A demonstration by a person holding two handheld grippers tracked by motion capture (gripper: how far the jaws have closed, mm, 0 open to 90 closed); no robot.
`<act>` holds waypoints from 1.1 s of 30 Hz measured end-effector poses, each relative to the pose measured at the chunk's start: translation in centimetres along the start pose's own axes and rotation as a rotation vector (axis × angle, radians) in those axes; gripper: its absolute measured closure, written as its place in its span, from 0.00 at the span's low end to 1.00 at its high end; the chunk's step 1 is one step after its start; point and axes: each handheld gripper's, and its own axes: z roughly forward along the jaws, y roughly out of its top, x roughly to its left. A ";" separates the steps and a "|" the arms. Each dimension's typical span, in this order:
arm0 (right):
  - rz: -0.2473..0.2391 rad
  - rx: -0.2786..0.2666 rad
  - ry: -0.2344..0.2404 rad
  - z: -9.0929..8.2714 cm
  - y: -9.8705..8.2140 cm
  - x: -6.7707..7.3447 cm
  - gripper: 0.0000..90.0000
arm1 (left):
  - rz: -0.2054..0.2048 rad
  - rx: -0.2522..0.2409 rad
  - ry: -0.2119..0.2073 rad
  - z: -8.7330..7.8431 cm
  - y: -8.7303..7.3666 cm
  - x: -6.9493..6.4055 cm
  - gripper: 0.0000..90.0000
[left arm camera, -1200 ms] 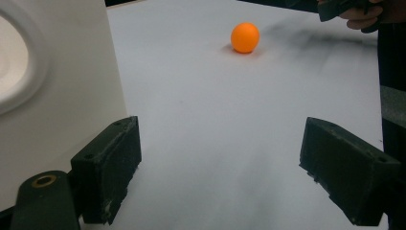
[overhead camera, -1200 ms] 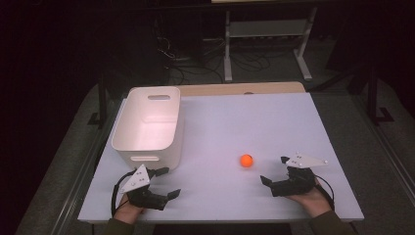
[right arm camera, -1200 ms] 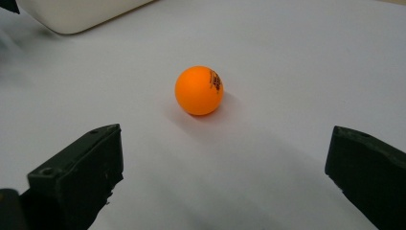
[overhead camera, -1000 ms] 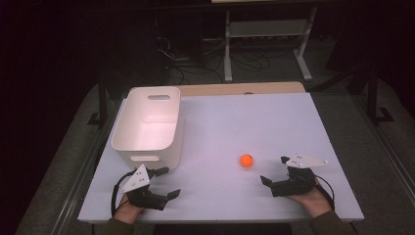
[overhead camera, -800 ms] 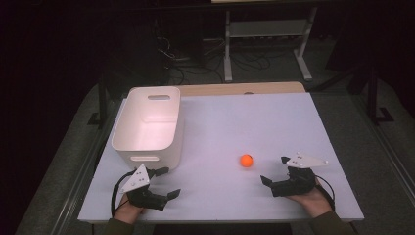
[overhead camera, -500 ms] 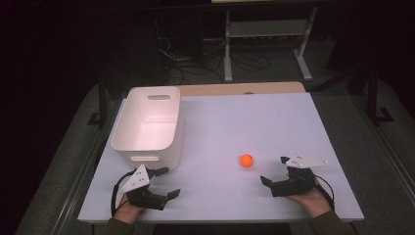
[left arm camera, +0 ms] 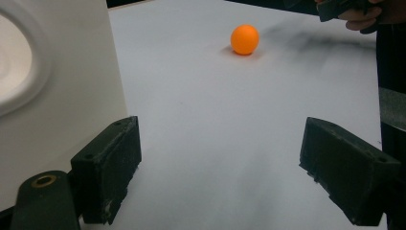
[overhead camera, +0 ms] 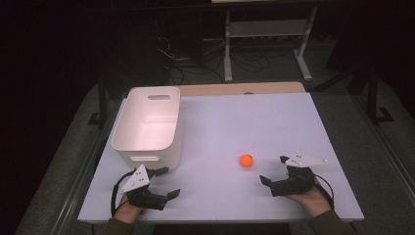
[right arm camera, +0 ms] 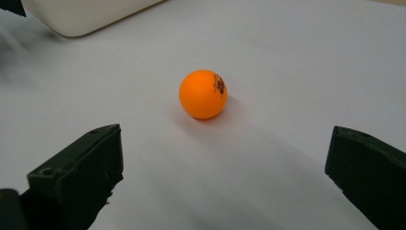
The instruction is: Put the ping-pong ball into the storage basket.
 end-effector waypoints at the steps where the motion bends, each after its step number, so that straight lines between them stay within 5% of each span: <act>1: 0.000 0.000 0.002 0.0 0.1 0.0 0.00 | 0.001 0.001 0.000 0.0 0.0 0.0 0.16; 33: -0.009 -0.017 0.021 0.3 1.5 0.0 0.00 | -0.002 0.000 0.001 0.0 0.0 0.0 0.16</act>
